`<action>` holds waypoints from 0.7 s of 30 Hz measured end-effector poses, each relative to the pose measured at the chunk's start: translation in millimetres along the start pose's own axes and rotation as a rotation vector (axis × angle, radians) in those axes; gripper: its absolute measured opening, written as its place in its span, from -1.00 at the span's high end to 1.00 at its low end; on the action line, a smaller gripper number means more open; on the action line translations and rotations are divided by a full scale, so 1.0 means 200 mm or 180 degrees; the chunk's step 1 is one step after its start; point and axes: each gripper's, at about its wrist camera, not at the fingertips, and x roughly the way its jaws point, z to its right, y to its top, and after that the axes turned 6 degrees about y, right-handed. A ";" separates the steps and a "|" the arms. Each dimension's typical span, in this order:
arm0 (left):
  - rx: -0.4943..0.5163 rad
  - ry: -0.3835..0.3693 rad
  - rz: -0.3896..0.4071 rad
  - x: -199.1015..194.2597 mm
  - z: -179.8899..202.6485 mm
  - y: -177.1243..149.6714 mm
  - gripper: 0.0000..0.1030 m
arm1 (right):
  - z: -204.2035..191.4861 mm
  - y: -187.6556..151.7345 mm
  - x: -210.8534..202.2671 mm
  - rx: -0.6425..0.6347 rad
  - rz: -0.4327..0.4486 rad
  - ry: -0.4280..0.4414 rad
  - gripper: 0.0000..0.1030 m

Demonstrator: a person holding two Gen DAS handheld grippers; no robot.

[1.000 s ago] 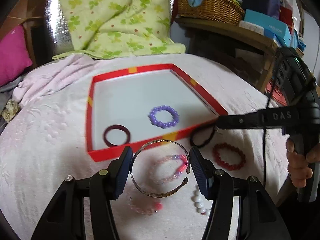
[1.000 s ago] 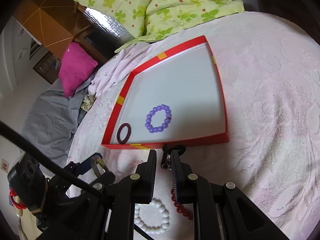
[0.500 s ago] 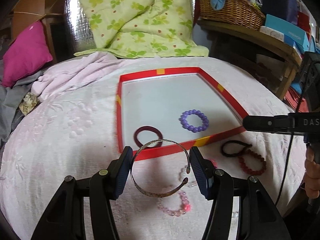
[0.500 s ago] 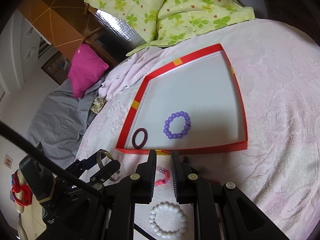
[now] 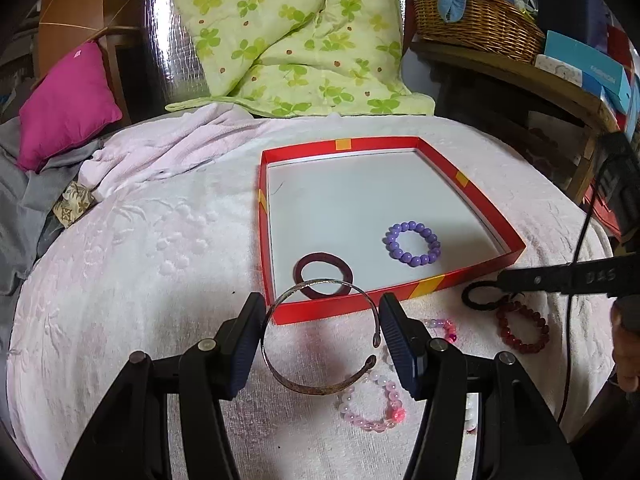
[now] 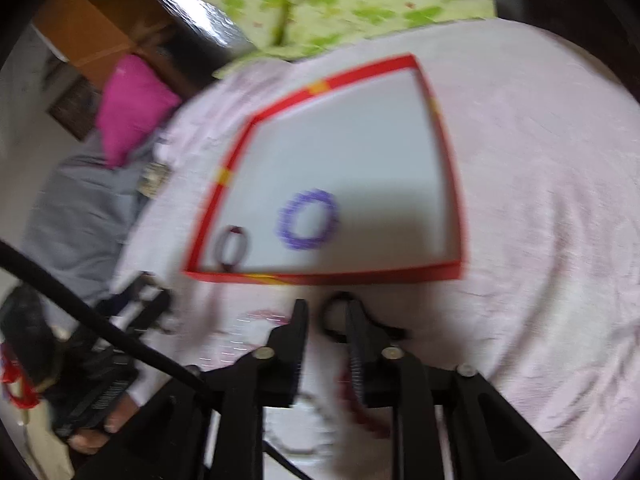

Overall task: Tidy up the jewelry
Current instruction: 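Grasp the silver cuff with the left tool while the right grasps the black hair tie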

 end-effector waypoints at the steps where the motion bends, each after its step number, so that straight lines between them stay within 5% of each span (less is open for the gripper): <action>1: -0.0007 -0.0008 -0.0012 0.00 0.00 0.00 -0.17 | 0.02 0.00 0.02 0.0002 -0.0060 -0.0078 0.17; 3: -0.0014 -0.0006 -0.0017 0.00 0.00 0.00 -0.17 | 0.07 0.01 0.02 0.0035 -0.0043 -0.0177 -0.14; 11: -0.0020 -0.0001 -0.0049 0.01 -0.01 0.00 -0.17 | 0.03 0.02 0.12 -0.0356 -0.0079 -0.0451 -0.19; 13: -0.0027 0.0009 -0.0058 0.02 -0.01 -0.01 -0.17 | -0.02 -0.01 0.14 -0.0577 -0.0101 -0.0622 -0.09; 15: -0.0037 0.0019 -0.0062 0.02 -0.02 -0.01 -0.17 | -0.06 -0.03 0.15 -0.0844 -0.0132 -0.0850 0.52; 21: -0.0061 0.0044 -0.0052 0.02 -0.02 -0.01 -0.17 | -0.06 -0.05 0.09 -0.0926 -0.0114 -0.0836 0.62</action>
